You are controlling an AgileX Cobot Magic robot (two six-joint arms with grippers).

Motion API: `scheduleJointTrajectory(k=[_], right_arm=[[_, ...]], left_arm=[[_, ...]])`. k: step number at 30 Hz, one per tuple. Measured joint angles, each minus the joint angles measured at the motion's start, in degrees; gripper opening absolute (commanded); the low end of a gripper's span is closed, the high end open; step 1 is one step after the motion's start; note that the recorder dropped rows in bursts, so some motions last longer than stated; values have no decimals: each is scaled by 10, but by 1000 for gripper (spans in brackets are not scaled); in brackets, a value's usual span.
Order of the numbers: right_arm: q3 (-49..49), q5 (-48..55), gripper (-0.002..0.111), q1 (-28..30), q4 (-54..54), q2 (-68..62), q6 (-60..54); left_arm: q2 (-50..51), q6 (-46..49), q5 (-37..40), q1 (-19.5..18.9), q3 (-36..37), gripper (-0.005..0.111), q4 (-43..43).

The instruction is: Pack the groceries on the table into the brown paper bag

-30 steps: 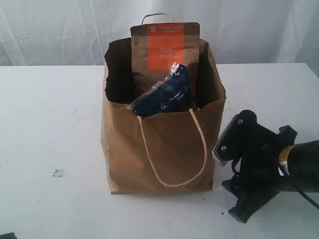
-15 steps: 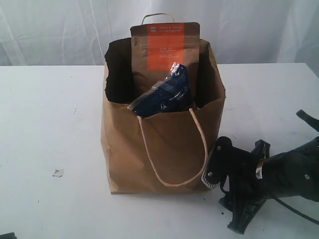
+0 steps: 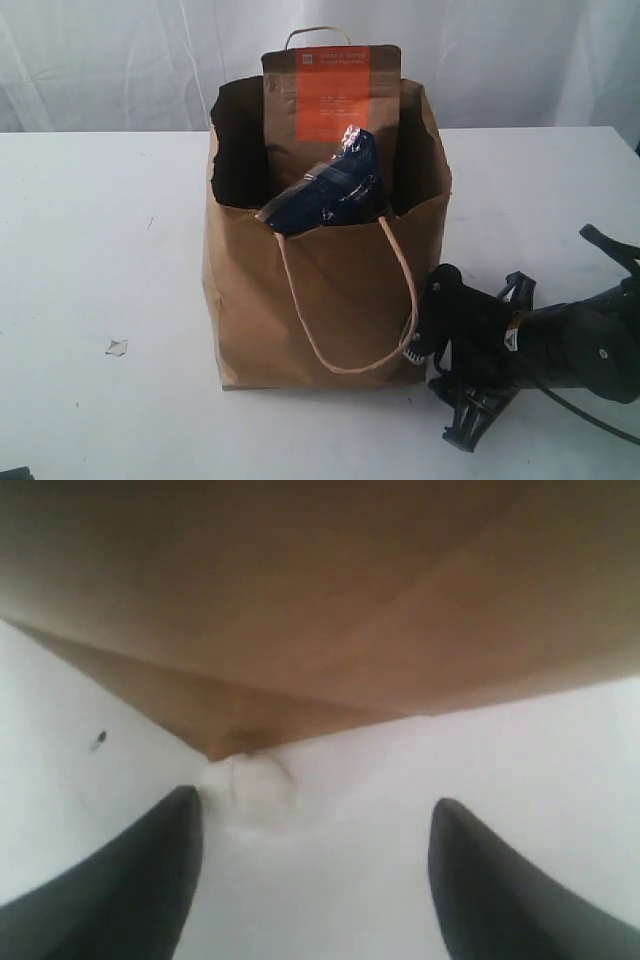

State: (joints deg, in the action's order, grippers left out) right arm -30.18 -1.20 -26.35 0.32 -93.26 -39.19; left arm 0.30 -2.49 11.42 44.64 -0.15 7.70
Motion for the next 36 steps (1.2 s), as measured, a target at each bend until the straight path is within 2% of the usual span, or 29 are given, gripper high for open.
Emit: scheduleJointTrajectory(k=[8, 15, 23, 36], right_arm=[[0, -8, 39, -13, 5, -6, 6], [0, 0, 0, -17, 21, -10, 7], [14, 40, 0, -17, 51, 27, 31], [53, 96, 0, -17, 99, 196, 73]], left_arm=[[0, 0, 0, 0, 0, 0, 0], [0, 0, 0, 0, 0, 0, 0], [0, 0, 0, 0, 0, 0, 0], [0, 0, 0, 0, 0, 0, 0]])
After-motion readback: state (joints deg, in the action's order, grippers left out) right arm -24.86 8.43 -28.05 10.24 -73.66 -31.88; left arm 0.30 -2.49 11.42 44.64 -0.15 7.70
